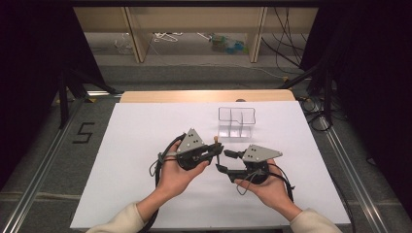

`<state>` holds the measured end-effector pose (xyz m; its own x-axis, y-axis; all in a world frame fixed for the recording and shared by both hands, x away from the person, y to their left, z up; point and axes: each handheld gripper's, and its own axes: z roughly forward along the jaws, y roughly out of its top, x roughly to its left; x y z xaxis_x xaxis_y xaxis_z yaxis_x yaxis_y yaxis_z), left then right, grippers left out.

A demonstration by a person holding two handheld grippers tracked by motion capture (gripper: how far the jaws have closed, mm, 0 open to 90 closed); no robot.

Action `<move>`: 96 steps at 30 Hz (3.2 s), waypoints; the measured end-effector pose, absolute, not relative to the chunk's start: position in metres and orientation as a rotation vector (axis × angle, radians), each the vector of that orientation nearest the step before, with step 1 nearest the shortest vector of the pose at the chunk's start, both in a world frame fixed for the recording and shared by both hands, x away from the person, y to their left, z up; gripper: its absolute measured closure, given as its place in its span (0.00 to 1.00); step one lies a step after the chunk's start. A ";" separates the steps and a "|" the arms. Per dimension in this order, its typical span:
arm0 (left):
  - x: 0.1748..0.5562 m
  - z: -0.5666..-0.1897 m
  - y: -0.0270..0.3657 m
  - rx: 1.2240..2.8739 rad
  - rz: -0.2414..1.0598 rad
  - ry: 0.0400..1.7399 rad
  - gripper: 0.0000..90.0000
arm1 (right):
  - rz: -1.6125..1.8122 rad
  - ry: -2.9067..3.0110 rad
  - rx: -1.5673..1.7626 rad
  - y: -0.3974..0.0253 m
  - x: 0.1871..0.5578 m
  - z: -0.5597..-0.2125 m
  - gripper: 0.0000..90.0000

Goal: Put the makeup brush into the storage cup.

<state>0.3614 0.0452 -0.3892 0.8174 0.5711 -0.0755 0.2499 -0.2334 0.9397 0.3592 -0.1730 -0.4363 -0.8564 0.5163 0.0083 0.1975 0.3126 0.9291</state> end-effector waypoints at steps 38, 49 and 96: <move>0.367 -0.395 0.043 1.795 0.292 0.663 0.92 | 1.656 2.186 0.688 -0.166 0.363 -0.437 0.92; 0.367 -0.396 0.044 1.757 0.297 0.666 0.90 | 1.671 2.194 0.683 -0.166 0.364 -0.434 0.93; 0.316 -0.405 0.145 1.653 0.526 0.599 0.20 | 1.650 2.151 0.748 -0.182 0.372 -0.424 0.93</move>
<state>0.3162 0.1446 -0.4050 0.7619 0.6476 0.0108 0.0937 -0.1267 0.9875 0.3717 -0.1821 -0.4241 -0.8087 0.5856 0.0563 0.2063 0.1926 0.9594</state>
